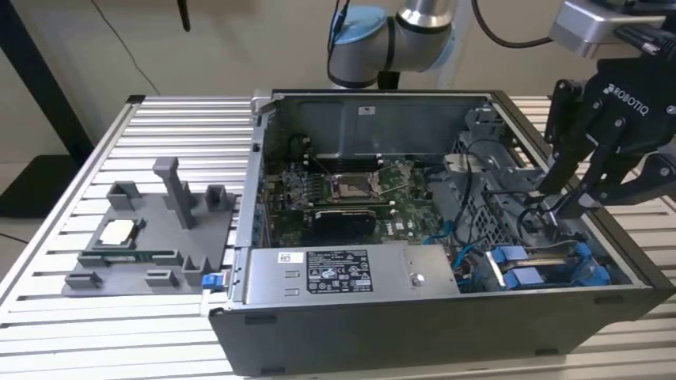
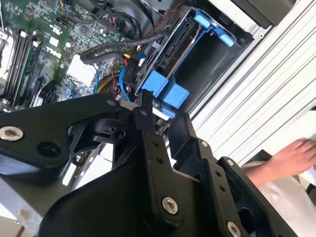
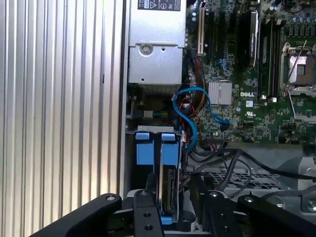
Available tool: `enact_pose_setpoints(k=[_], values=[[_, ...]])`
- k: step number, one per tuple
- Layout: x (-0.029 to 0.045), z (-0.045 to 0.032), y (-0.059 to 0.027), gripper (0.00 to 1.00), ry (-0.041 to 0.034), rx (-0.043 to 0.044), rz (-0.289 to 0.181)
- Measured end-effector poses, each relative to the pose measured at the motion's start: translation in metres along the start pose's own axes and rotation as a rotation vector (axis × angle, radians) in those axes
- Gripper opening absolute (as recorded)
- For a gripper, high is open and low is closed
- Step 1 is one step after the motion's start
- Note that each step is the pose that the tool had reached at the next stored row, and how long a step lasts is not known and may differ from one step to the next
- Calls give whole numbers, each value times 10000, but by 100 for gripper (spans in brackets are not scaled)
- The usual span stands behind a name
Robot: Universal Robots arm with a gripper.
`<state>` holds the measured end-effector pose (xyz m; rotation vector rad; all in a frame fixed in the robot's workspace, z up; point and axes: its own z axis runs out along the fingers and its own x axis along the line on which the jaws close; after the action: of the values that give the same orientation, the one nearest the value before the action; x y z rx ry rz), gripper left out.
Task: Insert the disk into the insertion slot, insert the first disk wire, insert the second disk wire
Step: 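Insert the disk into the insertion slot, then insert the first disk wire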
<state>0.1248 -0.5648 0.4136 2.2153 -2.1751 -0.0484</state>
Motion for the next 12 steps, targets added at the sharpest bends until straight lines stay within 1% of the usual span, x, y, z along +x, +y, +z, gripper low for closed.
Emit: enact_pose_setpoints(k=[3,12], values=[[-11,-18,2,40,-1,12,0],[-14,-19,6,40,0,16,0]])
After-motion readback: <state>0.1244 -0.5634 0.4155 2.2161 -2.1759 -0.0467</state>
